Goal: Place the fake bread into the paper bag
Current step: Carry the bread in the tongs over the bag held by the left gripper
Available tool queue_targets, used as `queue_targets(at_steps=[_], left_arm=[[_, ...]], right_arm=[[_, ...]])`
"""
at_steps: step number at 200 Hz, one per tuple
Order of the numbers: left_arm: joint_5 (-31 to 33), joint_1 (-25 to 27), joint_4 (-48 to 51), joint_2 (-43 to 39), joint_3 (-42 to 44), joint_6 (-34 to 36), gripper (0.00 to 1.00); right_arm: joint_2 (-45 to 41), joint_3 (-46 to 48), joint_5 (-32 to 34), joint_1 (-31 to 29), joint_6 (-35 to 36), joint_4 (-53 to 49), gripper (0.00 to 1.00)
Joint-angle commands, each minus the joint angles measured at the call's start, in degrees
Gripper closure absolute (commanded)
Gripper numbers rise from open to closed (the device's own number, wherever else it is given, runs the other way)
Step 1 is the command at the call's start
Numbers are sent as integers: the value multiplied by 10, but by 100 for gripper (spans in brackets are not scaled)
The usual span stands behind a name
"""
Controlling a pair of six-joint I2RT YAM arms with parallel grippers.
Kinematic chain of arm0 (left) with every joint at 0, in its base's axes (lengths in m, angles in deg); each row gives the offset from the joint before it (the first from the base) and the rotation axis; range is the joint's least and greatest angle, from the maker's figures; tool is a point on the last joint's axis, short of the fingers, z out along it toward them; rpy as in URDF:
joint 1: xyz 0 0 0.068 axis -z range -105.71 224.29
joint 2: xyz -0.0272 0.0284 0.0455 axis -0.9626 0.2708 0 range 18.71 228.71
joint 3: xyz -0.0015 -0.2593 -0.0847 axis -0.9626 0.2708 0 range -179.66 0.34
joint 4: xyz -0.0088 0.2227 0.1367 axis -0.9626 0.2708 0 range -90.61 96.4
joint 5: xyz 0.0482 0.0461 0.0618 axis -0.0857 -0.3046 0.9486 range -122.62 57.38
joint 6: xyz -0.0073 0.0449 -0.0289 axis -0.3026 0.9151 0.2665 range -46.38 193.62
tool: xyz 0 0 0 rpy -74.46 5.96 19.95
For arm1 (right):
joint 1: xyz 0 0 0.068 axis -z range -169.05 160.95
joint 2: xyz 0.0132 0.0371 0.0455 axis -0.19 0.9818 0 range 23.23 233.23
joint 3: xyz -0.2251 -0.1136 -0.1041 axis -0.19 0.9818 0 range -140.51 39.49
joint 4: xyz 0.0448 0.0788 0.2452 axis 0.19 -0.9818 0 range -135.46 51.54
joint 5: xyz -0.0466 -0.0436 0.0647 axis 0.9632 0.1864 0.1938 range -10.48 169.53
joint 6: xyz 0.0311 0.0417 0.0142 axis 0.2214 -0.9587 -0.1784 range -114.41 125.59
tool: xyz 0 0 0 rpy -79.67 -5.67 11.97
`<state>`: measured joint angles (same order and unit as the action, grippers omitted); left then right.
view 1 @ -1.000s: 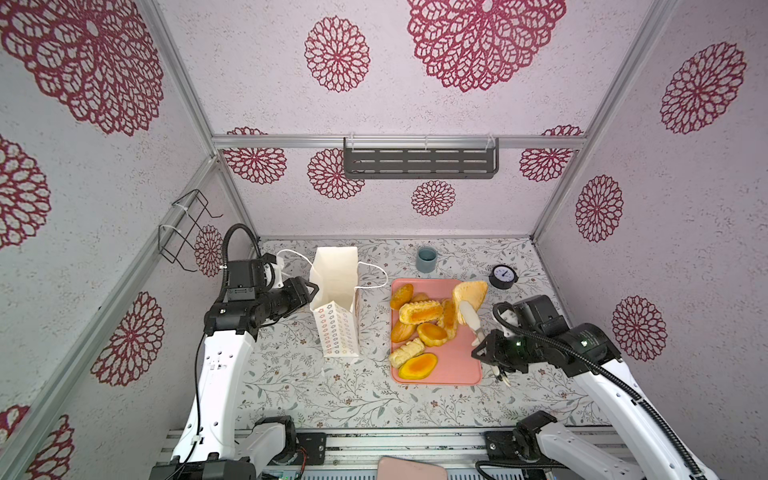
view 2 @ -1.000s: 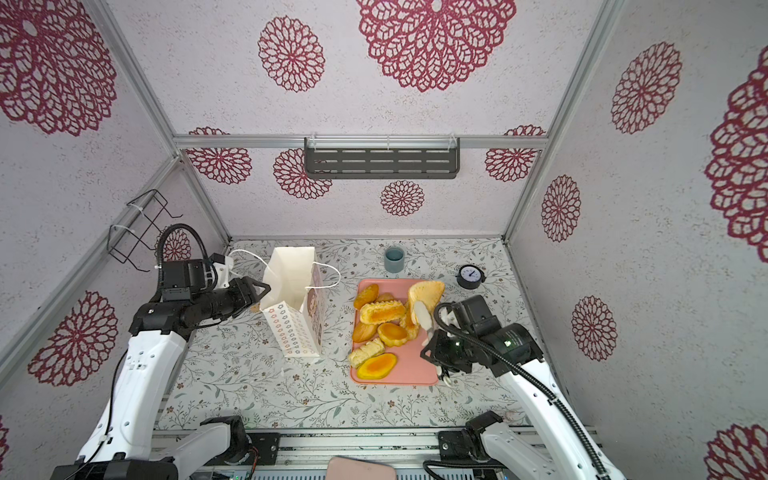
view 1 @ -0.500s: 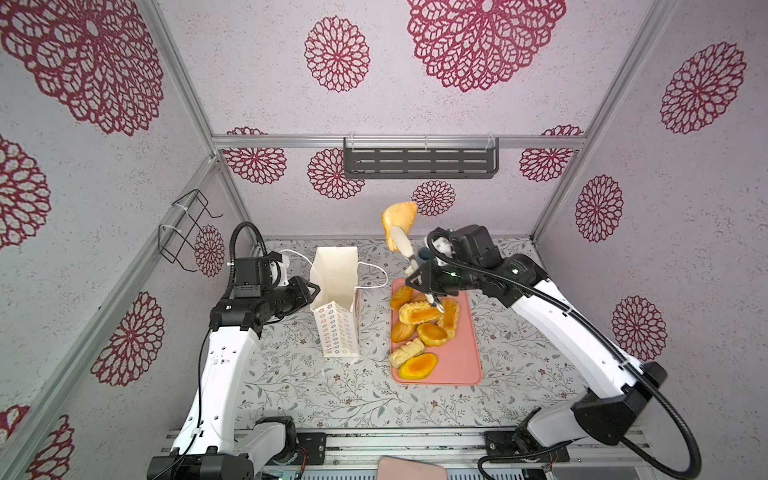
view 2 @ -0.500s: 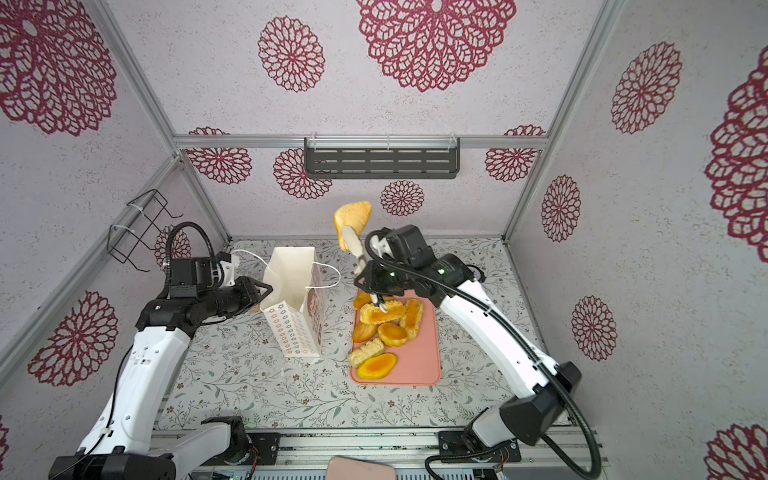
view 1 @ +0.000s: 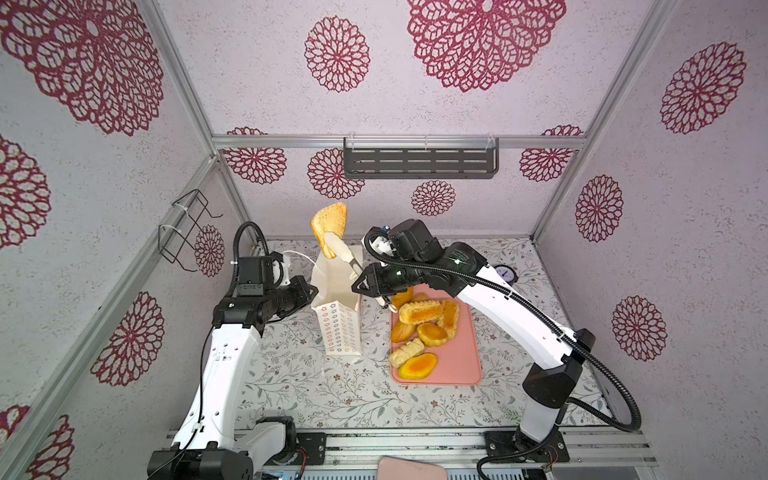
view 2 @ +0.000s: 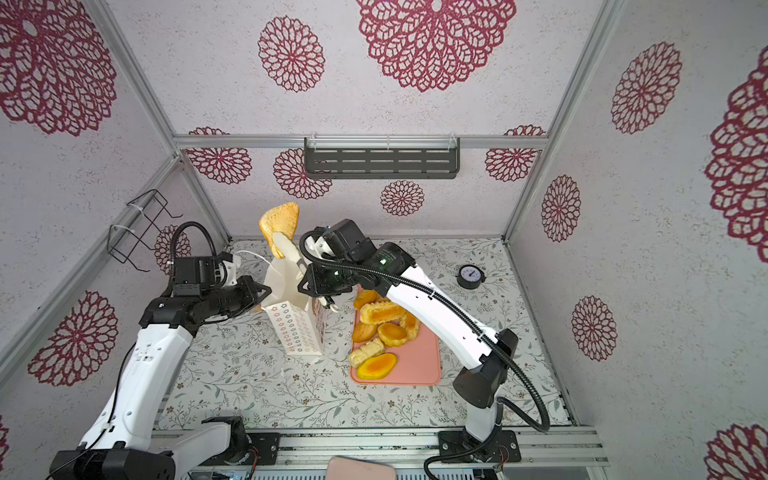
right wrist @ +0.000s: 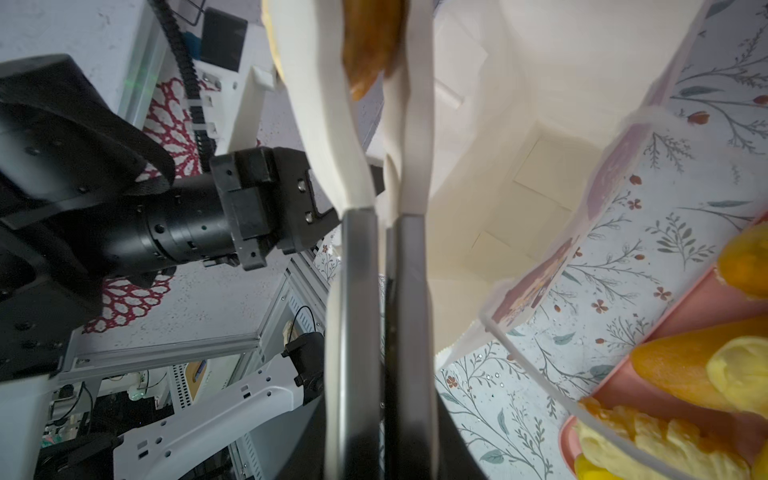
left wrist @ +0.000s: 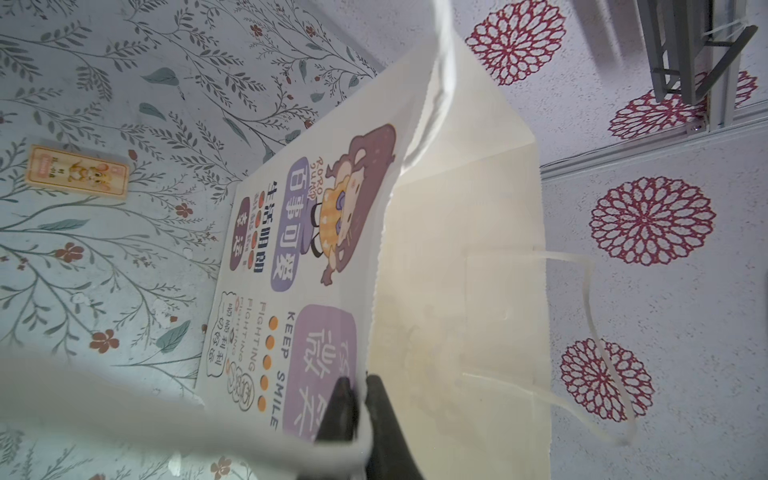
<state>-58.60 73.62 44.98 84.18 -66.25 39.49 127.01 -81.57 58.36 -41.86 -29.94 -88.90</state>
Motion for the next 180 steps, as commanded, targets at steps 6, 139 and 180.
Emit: queue_targets(at_steps=[6, 139, 180], left_arm=[[4, 3, -19, -11, 4, 3, 93], [34, 4, -21, -5, -6, 12, 93], [37, 4, -19, -3, -9, 17, 93]], right_arm=[[-20, -18, 3, -14, 11, 3, 76], [-88, 102, 28, -29, -9, 16, 68], [-90, 106, 31, -29, -4, 12, 59]])
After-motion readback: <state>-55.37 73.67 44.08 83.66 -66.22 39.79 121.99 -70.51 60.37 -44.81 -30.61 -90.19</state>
